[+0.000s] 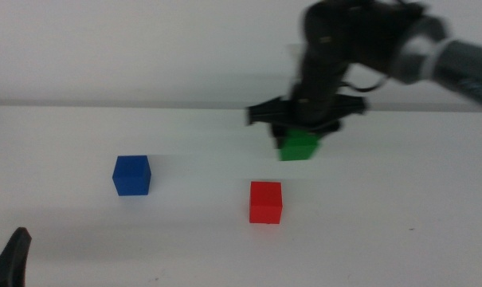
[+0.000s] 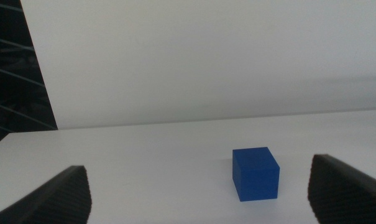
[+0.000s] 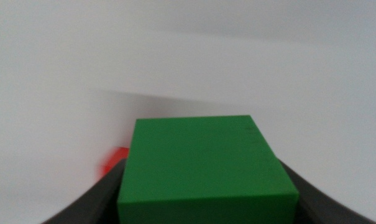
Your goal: Stack red cubes first, then green, then blue cubes in a specific spot.
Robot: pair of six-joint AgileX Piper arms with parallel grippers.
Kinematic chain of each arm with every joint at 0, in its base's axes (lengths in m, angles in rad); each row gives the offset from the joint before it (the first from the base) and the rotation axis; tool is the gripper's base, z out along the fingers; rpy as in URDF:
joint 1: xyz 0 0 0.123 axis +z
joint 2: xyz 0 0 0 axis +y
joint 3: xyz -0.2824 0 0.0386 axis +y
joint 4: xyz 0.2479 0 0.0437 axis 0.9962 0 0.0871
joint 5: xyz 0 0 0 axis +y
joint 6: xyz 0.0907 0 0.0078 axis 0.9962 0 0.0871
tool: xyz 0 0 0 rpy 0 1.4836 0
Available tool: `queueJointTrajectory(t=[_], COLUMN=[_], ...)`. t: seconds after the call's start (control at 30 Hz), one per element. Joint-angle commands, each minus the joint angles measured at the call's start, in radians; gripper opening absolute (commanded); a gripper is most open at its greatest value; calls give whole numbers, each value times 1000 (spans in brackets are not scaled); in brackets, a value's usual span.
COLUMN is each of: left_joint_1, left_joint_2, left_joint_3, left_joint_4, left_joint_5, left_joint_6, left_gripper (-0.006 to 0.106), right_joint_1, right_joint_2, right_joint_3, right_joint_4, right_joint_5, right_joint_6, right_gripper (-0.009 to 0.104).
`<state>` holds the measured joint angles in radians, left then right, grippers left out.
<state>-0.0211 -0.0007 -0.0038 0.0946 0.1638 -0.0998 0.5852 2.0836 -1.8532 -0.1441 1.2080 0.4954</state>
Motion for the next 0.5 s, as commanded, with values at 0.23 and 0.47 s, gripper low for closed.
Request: queueJointTrajectory(t=[0.23, 0.47], left_joint_1=[0, 0], left_joint_2=[-36, -36], left_joint_3=[41, 41], left_joint_4=[-1, -1], left_joint_5=[-16, -16], left_joint_6=[-5, -5], left_gripper=[94, 94], right_joint_1=[85, 122], right_joint_2=[109, 113], right_joint_3=[-95, -80], right_joint_4=[40, 43], right_joint_5=[111, 111], right_joint_6=[6, 58], right_gripper=[24, 24])
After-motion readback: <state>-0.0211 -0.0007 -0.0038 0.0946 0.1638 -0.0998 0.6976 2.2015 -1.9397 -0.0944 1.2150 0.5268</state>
